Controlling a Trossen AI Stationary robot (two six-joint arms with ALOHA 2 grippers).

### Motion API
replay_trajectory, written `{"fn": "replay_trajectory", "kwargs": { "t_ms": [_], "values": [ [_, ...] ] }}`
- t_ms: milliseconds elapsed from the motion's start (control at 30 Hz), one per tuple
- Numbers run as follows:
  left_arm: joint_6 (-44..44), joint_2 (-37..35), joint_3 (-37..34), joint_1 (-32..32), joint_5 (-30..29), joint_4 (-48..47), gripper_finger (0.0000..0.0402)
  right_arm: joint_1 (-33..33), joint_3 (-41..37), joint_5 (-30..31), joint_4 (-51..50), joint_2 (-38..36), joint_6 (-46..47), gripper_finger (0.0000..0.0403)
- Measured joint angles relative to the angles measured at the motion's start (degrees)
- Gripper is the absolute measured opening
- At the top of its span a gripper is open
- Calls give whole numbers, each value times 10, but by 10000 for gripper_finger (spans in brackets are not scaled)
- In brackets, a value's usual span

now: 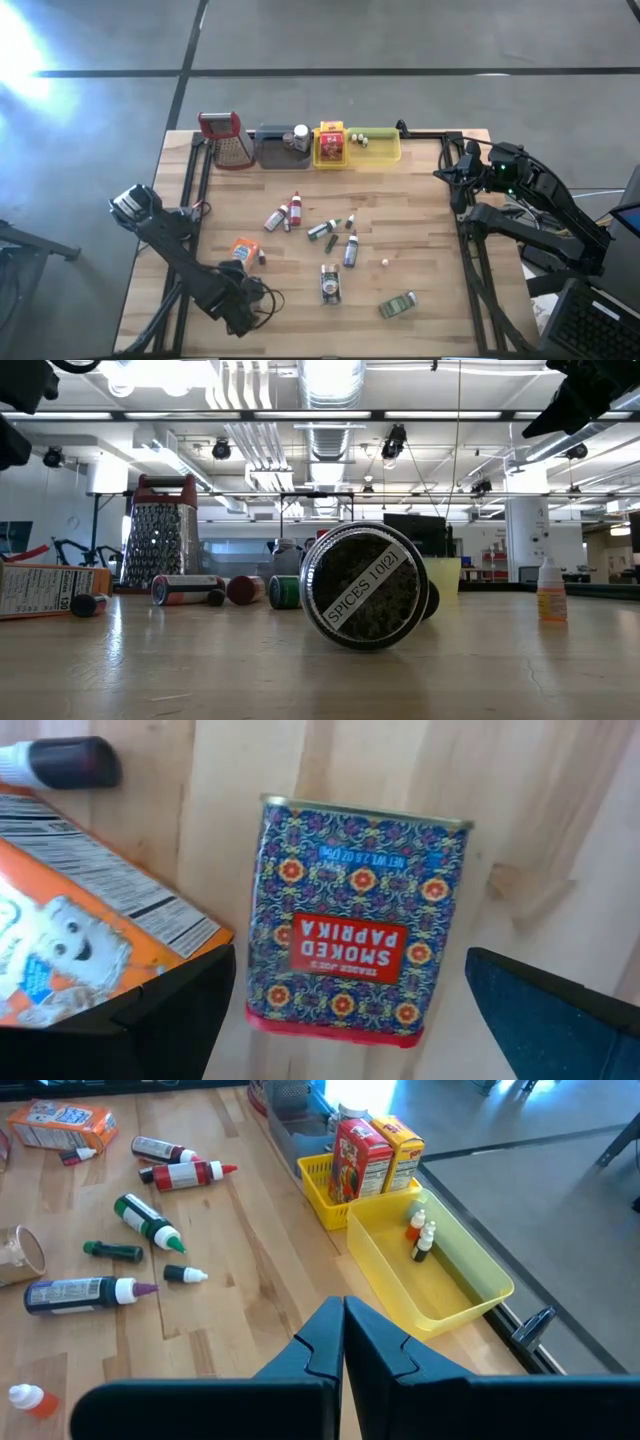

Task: Pick & Place Kitchen Items
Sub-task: Put the red seasoning can into the black bin

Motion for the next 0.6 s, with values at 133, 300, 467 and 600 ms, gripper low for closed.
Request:
{"fn": "replay_trajectory", "kwargs": {
  "t_ms": [133, 300, 467, 600],
  "values": [
    [-3, 0, -14, 2, 15, 20, 399, 0, 0, 0, 0, 0, 0, 8],
    [-7, 0, -23, 2, 30, 25, 399, 0, 0, 0, 0, 0, 0, 8],
    [-7, -1, -28, 1, 34, 26, 399, 0, 0, 0, 0, 0, 0, 8],
    [-6, -1, -45, 2, 34, 41, 399, 0, 0, 0, 0, 0, 0, 8]
  ]
}}
